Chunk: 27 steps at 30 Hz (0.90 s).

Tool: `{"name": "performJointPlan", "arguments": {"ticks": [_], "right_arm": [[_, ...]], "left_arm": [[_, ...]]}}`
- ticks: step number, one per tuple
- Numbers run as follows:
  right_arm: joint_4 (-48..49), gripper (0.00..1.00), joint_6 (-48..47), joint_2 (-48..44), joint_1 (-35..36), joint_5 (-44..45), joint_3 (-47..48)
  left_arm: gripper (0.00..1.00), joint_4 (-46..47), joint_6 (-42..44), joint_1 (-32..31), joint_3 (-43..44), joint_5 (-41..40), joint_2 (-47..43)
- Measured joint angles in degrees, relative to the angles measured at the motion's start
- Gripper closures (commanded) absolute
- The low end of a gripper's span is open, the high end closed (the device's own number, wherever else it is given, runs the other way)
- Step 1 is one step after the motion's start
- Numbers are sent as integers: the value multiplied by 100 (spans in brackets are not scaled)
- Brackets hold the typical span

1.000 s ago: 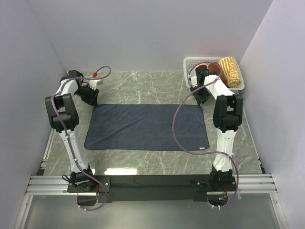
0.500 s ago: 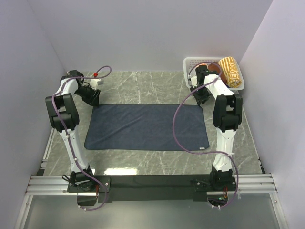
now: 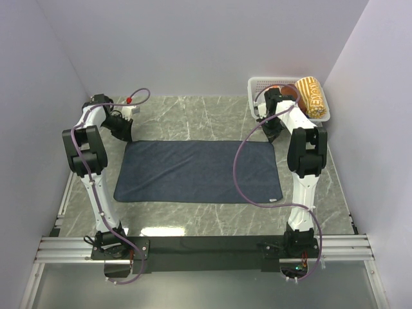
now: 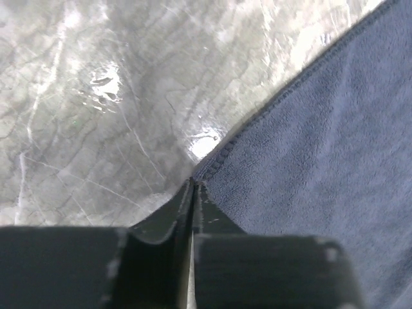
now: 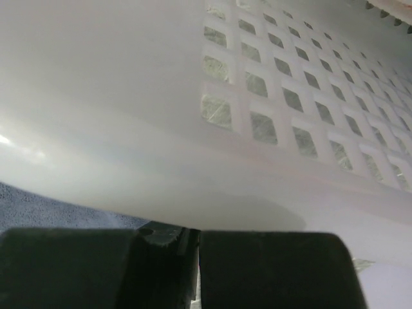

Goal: Roll the towels
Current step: Fold the towel

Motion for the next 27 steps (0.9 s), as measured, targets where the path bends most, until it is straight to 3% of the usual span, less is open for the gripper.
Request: {"name": "performJointPlan", "arguments": {"ticks": [18,19,21,24,27], "right_arm": [[129,100,-17,0,-122,-50,142],[131,97,-28,-2,-122,-55,136],[127,72,-39,-2,-125,-81,136],[61,58,-57,-2,-127,-160,136],[-13,52,-37,-7,-127,-245,136]], "left_arm": [[99,179,-308,20,293,-46,9],[99,184,-308,26,289,-46,9],[99,190,-308,31,284,-48,9],[99,199,-308,39,271,-48,9],[99,208,-310,39,245,-50,9]]}}
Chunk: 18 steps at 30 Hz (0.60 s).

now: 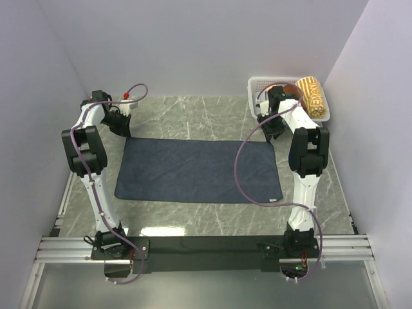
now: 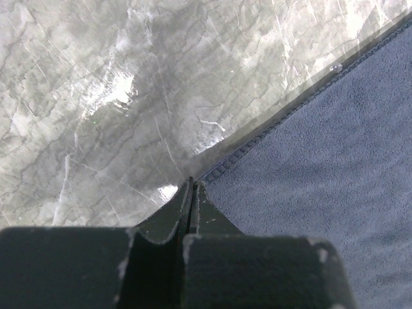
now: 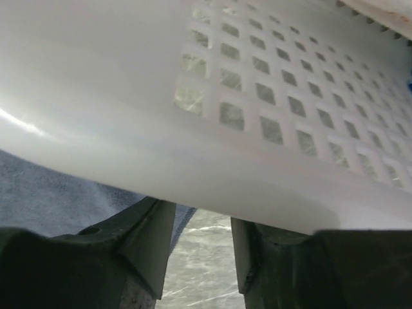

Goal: Roll the towels
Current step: Fold the towel

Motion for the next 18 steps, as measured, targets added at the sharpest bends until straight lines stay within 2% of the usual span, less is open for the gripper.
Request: {"name": "performJointPlan", "arguments": {"ticks": [7,18], "right_arm": [[-136,51,-28,0,-22,-243,24],[-140,62,-50,48,-26,-131,22]], "left_arm": [[99,35,-2,0,-11,0,0],[99,35,-44,-2,-13,-2,0]]}}
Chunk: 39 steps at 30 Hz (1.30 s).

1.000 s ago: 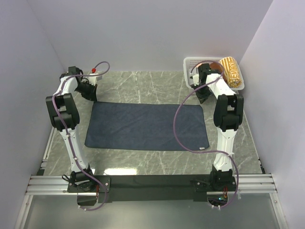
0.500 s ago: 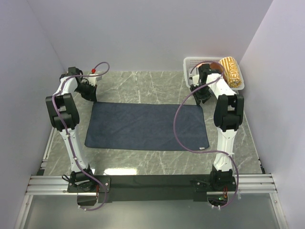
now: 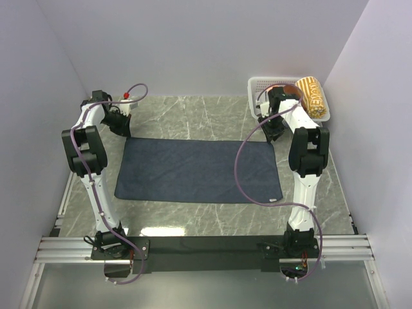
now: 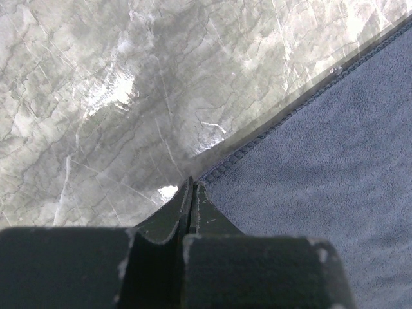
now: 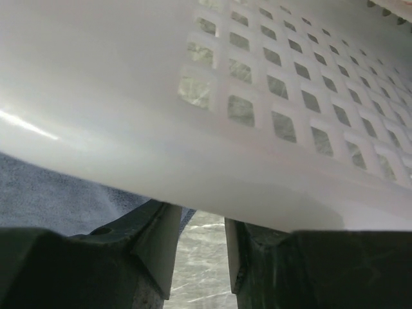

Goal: Roll the towels
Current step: Fold the towel

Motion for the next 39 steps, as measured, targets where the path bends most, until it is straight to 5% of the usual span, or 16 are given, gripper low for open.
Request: {"name": "performJointPlan", "arguments": {"ticks": [9,18,33,36,39], "right_arm": [[131,64,-22,-35,0,50,-133],[1445,59,-61,-656,0,-13,-1449],[1810,63,-63,-710,-7,-144,-1609],[1801,75,-70,-710,-11,-195,-1609],[1803,98,-120,-708,-17,-289,-1609]], "left_arm": [[99,22,-28,-9,-44,2,0],[99,37,-85,-11,-46,0,0],[99,39,-103,-11,-46,-2,0],[99,39,-107,-11,-46,-2,0],[99,39,-118,-11,-46,-2,0]]}}
